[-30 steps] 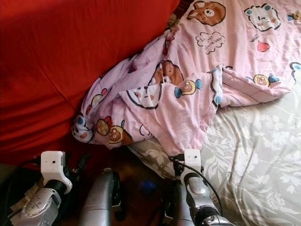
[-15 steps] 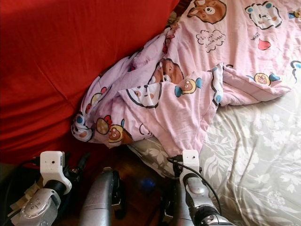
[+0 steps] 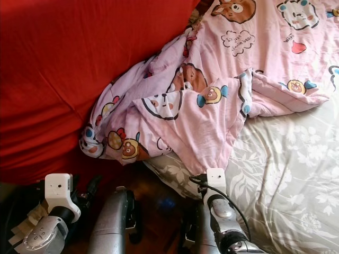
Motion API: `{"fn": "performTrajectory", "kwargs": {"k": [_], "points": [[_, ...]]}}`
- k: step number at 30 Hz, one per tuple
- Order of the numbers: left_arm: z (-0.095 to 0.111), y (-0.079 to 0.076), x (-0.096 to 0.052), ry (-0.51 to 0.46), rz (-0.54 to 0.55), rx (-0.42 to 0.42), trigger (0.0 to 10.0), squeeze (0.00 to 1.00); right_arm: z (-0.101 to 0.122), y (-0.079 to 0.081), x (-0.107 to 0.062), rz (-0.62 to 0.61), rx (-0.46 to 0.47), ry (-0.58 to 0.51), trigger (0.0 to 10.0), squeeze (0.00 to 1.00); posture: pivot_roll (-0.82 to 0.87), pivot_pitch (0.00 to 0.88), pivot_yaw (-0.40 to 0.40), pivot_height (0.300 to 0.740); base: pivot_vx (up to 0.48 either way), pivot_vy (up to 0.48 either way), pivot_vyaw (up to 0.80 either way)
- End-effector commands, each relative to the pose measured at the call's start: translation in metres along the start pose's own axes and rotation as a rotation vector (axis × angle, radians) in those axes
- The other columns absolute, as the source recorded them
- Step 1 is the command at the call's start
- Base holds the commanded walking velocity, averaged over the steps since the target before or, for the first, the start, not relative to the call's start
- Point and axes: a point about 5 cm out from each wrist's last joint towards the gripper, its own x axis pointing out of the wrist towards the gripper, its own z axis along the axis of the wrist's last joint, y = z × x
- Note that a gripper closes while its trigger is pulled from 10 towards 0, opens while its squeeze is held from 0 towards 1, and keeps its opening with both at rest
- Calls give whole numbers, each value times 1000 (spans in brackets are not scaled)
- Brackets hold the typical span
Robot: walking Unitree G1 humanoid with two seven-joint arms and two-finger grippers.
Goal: Clean up the room
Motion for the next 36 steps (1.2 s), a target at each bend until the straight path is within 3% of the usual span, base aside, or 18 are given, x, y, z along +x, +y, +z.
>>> {"fn": "performTrajectory", "kwargs": {"k": [1,15,22,25,32,36], "points": [[-11,-1,-7,47,5,-10,10000,0,-21,-1,-6,-3,6,74,0,0,252,456,-7,633,0,0,0],[-17,4,-3,67,16,-11,10000,0,-24,-4,-7,-9,42,82,0,0,250,424,-2,633,0,0,0],[-32,10,6,99,40,-27,10000,0,-20,-6,-7,-3,67,47,0,0,214,351,-26,633,0,0,0],[-40,15,12,113,68,-46,10000,0,-15,-9,-7,17,84,-6,0,0,182,271,-49,633,0,0,0],[-33,25,25,58,110,-20,10000,0,3,-42,-10,-60,148,-170,0,0,138,157,-59,633,0,0,0],[-44,28,30,84,100,-11,10000,0,11,-51,-12,-80,150,-234,0,0,96,68,-54,633,0,0,0]]}}
